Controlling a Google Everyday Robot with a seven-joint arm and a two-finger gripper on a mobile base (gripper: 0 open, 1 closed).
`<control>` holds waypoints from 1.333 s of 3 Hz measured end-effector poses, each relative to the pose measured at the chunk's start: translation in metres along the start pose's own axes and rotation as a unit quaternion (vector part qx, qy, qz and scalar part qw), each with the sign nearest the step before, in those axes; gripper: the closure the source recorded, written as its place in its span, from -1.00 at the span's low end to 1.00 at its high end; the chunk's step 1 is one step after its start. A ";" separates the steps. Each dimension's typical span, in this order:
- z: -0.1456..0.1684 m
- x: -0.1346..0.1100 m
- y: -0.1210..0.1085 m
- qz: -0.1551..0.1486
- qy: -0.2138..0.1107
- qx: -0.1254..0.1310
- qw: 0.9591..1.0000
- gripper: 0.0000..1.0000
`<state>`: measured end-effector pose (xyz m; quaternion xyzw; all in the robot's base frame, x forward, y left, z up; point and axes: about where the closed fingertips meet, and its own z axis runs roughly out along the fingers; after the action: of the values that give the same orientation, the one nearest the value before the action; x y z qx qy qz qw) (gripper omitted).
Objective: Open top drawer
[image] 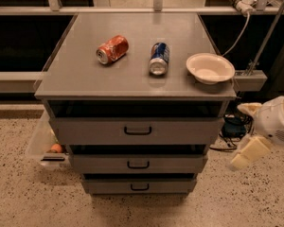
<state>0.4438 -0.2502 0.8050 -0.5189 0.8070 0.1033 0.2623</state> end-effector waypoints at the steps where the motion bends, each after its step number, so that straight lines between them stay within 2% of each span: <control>1: 0.026 0.013 -0.004 0.015 -0.007 -0.019 1.000 -1.00; 2: 0.018 0.013 -0.003 0.016 -0.011 0.001 1.000 -1.00; 3: 0.044 0.017 -0.014 0.017 -0.020 -0.008 1.000 -1.00; 4: 0.101 0.015 -0.023 -0.001 -0.024 -0.057 0.998 -1.00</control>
Offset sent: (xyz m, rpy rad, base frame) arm 0.0043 -0.0122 -0.0144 0.0260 -0.0530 -0.0712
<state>0.4912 -0.2276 0.7146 -0.5310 0.7930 0.1610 0.2515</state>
